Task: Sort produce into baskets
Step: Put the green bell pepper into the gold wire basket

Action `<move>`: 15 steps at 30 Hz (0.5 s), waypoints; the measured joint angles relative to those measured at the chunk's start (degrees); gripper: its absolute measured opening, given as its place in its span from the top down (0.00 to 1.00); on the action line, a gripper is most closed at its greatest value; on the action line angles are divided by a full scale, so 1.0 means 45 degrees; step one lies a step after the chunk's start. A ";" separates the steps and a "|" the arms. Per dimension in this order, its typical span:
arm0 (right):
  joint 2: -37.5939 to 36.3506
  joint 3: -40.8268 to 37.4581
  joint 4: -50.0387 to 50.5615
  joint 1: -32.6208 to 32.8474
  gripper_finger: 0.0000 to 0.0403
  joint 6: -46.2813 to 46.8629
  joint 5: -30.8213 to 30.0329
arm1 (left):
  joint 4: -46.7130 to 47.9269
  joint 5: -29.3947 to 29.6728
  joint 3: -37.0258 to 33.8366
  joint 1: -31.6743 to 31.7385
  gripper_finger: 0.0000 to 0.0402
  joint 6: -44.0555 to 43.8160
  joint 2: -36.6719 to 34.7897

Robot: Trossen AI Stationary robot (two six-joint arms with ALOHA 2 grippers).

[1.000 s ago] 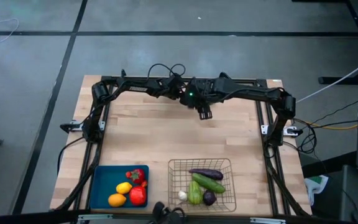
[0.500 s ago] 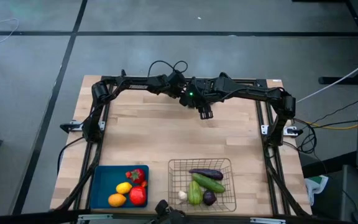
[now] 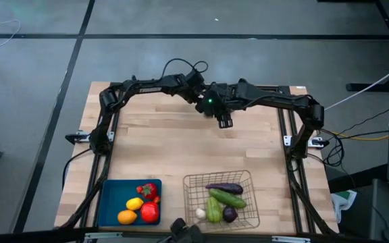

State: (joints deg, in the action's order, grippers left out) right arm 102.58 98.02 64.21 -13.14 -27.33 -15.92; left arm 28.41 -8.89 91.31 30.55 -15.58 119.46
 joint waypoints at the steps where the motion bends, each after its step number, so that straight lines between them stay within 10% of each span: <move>1: -0.0041 0.0000 -0.0045 -0.0023 0.40 0.0000 -0.0007 | 0.0083 -0.0424 0.0009 0.0000 0.42 -0.0189 0.0000; 15: -0.0051 -0.0005 -0.0103 -0.2760 0.40 0.0007 0.2652 | 0.1342 -0.2294 0.0009 0.0058 0.42 0.0407 -0.1173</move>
State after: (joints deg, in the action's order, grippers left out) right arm 102.35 98.00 63.75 -25.56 -27.30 -3.99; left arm 34.45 -19.21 91.35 30.81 -13.75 114.18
